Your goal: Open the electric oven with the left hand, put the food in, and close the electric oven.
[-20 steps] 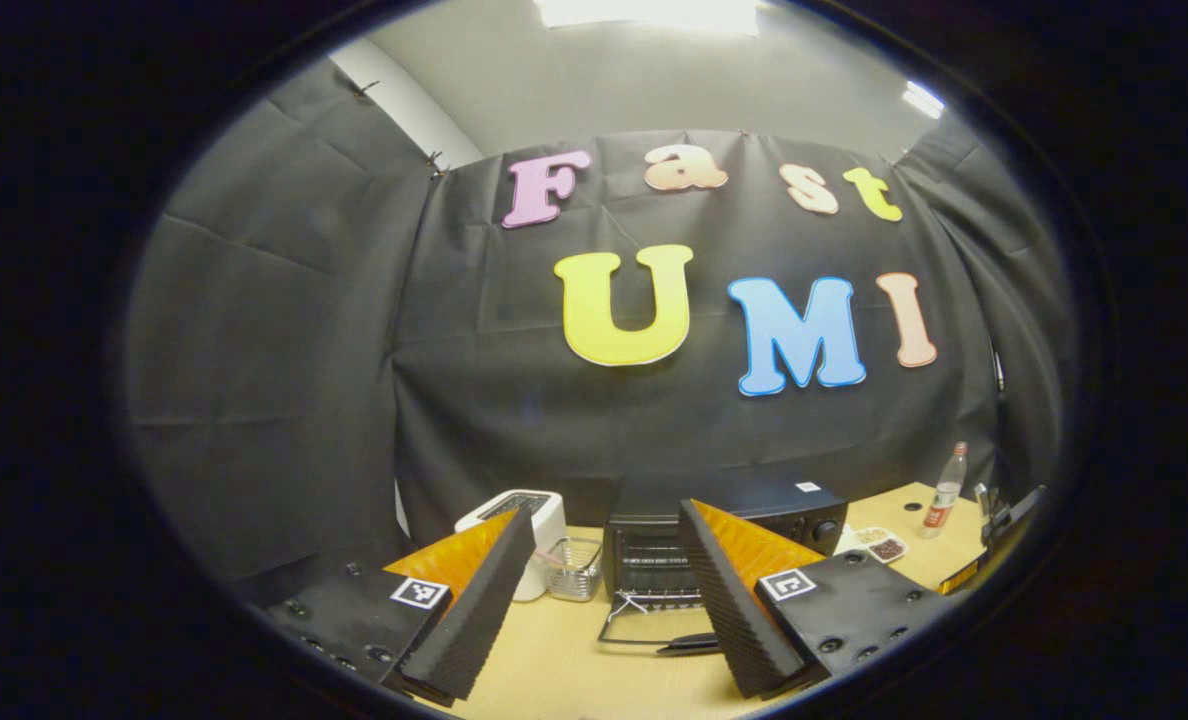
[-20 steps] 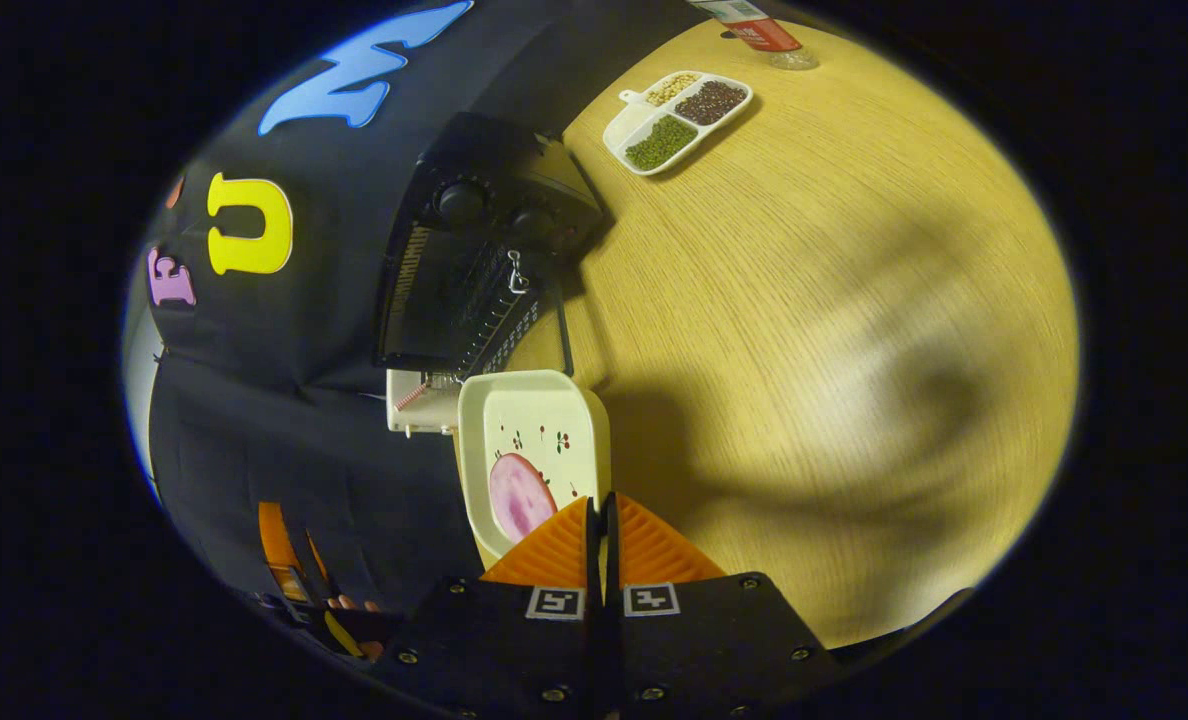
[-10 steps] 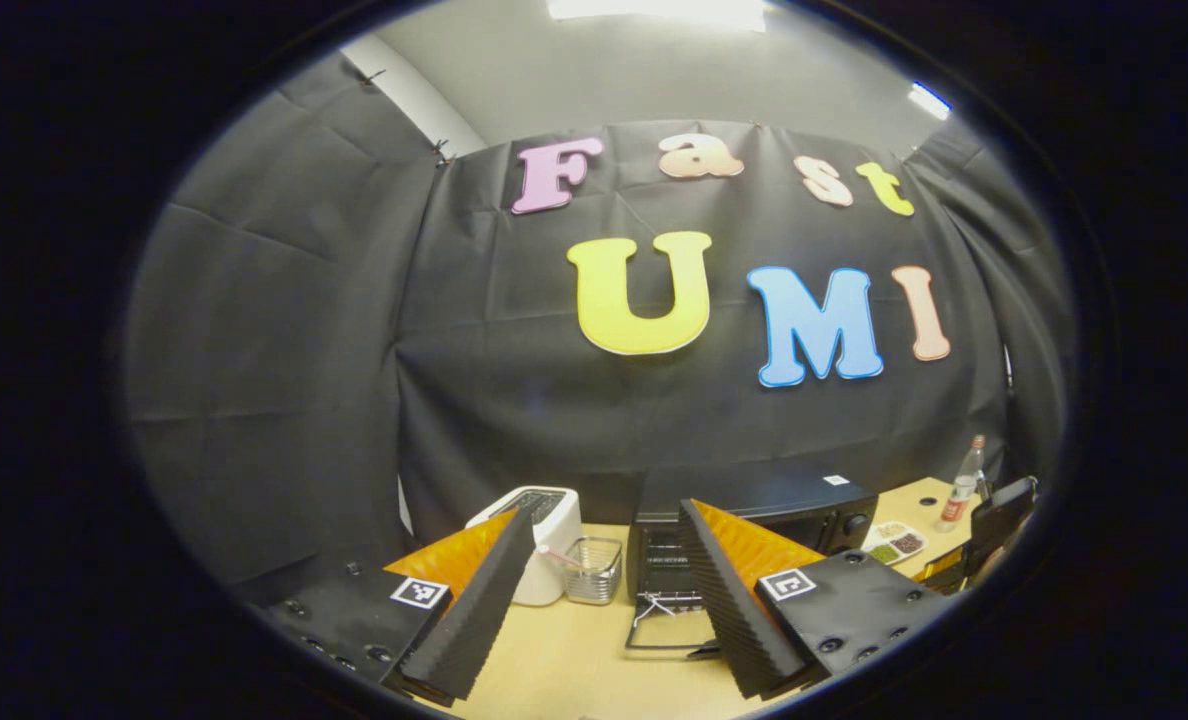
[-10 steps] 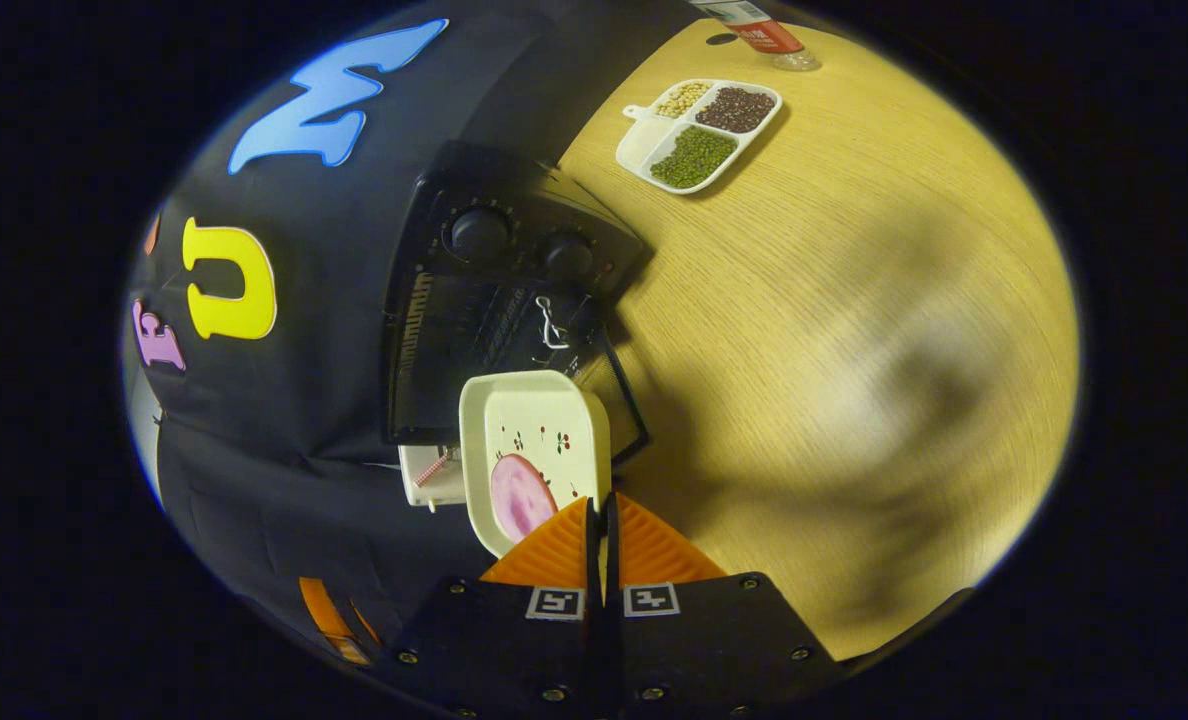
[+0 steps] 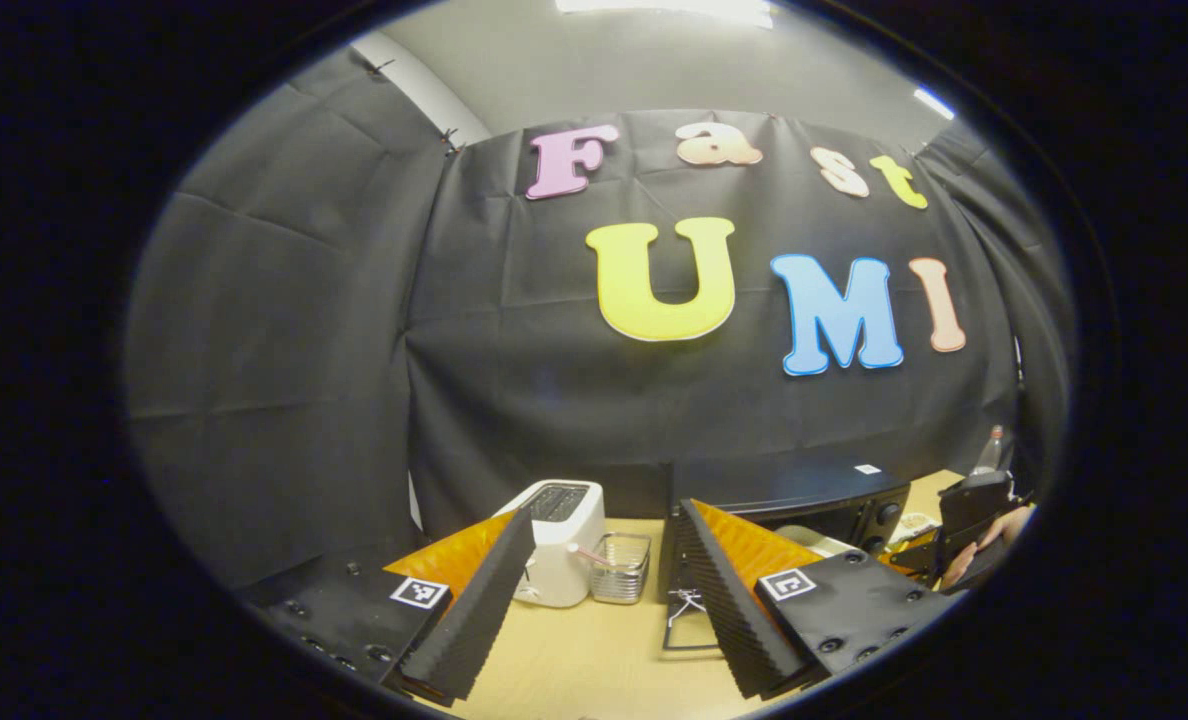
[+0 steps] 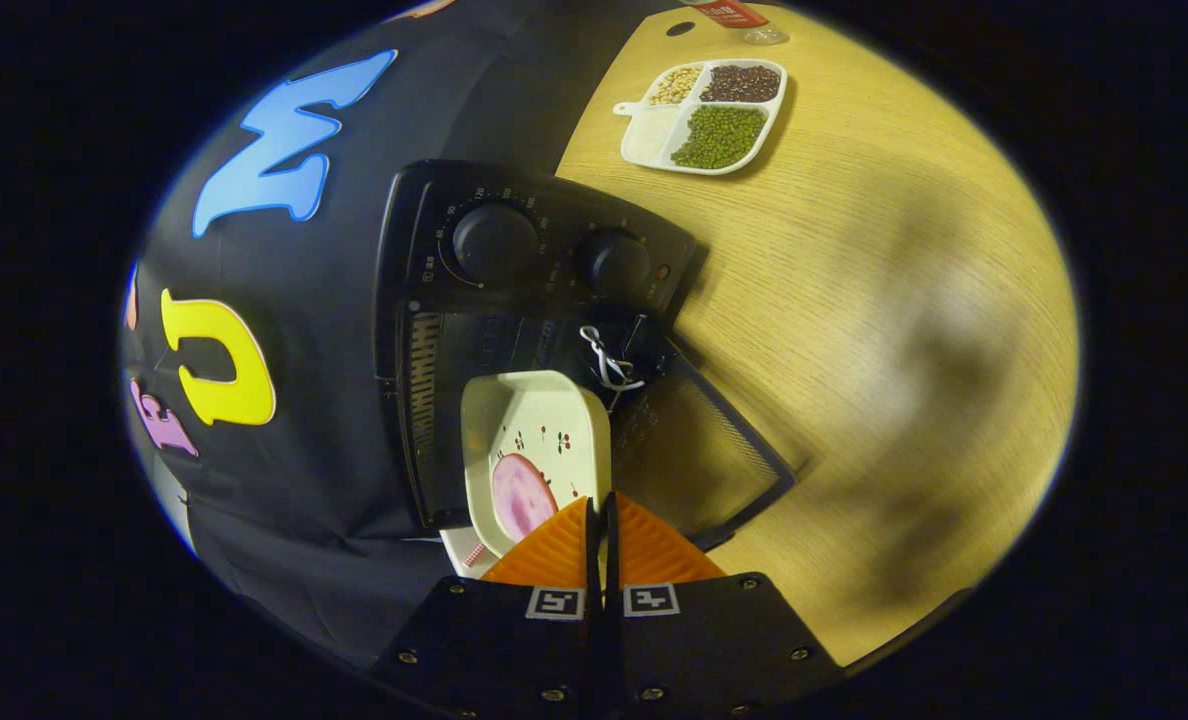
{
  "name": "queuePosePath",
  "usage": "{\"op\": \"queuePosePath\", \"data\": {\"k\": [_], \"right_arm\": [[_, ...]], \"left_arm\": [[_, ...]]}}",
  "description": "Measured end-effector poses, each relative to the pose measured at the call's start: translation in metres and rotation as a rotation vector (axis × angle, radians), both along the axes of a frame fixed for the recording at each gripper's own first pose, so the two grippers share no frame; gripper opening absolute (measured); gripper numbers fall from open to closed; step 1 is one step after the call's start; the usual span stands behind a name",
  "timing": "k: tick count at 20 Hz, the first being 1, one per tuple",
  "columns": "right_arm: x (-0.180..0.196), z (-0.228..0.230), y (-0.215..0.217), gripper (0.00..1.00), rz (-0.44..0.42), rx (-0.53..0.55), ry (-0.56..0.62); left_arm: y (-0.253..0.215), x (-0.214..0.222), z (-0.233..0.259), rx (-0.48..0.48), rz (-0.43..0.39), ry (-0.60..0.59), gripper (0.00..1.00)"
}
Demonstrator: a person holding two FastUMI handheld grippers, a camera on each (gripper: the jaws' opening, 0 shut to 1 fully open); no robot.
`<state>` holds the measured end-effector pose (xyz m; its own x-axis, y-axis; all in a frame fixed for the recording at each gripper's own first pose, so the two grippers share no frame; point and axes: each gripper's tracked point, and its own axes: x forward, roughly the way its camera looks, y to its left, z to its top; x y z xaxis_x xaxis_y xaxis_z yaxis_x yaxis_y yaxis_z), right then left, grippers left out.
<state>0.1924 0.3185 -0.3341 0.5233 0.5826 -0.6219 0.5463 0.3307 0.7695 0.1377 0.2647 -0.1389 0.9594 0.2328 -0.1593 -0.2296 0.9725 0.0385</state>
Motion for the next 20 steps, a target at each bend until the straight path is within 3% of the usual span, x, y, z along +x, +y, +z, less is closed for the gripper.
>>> {"op": "queuePosePath", "data": {"k": [11, 18, 20], "right_arm": [[0.065, -0.020, 0.038, 0.00, -0.174, 0.004, -0.004], [0.075, -0.018, 0.039, 0.02, -0.198, -0.003, -0.031], [0.077, -0.008, 0.038, 0.21, -0.198, 0.010, -0.066]], "left_arm": [[0.033, 0.002, -0.020, 0.015, 0.044, 0.056, 1.00], [0.034, 0.005, -0.023, 0.021, 0.044, 0.065, 1.00], [0.030, 0.007, -0.024, 0.021, 0.038, 0.064, 1.00]]}}
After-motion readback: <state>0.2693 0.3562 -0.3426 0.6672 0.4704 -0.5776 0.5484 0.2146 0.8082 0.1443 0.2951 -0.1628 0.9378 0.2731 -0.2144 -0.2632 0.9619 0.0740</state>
